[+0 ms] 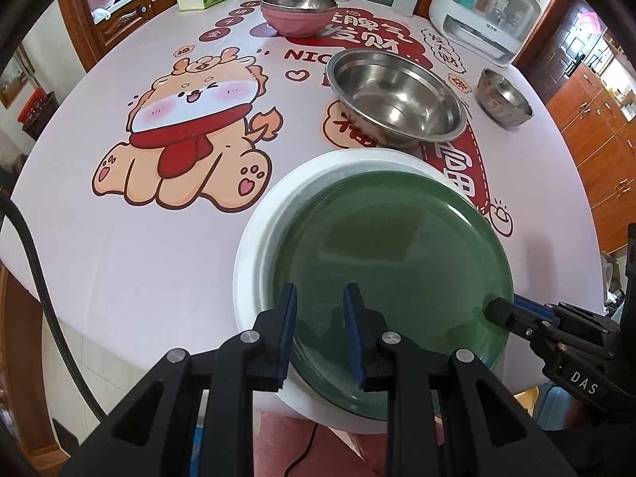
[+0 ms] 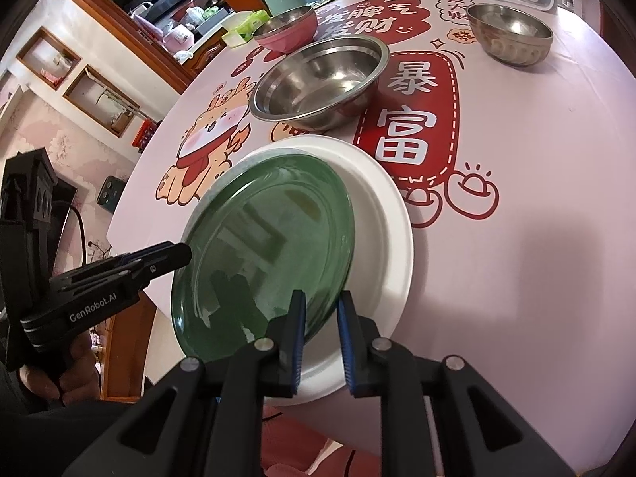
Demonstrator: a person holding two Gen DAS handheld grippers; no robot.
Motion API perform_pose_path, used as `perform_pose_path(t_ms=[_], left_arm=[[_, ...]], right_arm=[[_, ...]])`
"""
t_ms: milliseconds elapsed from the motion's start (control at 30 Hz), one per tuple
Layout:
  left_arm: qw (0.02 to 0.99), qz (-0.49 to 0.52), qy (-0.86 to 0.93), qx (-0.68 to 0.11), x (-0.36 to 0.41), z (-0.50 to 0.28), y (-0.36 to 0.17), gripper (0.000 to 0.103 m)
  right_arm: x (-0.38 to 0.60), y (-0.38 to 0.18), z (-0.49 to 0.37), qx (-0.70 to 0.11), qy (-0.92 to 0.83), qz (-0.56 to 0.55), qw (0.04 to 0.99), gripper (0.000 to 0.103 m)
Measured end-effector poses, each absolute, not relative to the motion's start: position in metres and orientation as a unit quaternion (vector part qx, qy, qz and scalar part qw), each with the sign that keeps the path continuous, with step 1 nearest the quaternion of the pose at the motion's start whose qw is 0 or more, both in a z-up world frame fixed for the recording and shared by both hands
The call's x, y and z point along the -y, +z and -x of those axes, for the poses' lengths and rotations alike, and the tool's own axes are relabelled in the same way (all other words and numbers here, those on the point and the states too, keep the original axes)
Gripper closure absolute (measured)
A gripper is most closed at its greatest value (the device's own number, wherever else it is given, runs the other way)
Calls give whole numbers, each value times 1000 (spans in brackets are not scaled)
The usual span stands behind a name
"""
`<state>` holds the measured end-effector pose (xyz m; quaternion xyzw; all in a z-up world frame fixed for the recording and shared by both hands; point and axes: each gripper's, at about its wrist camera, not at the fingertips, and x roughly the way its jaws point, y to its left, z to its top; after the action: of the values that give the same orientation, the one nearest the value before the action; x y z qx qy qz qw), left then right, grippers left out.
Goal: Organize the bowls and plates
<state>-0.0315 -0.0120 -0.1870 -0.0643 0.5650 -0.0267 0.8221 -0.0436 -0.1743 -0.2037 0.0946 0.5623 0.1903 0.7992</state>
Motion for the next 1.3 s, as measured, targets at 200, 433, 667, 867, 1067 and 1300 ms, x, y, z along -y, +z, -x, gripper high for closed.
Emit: perform_pose_path(t_ms=[200,433,667,867,1067,1300], left_arm=[[827,66,-19,-558,16,32,-182,79],[838,74,10,-541,14,30,-170,76],[850,80,29,-519,17,25,-153,73],[861,85,42,-500,24,25,-138,63],[866,79,51,-491,30,22,-128,57],[867,55,46,-494,31,11,-117,48]], right_arm=[[175,-202,42,-563,204,-81,797,85],[179,-192,40,-549,221,-63,804,70],[189,-179,33,-532,240,-45,811,70],[202,-169,26,-519,248,-39,817,70],[213,-162,20,-511,248,-52,821,70],[217,-158,15,-507,239,-79,824,62]])
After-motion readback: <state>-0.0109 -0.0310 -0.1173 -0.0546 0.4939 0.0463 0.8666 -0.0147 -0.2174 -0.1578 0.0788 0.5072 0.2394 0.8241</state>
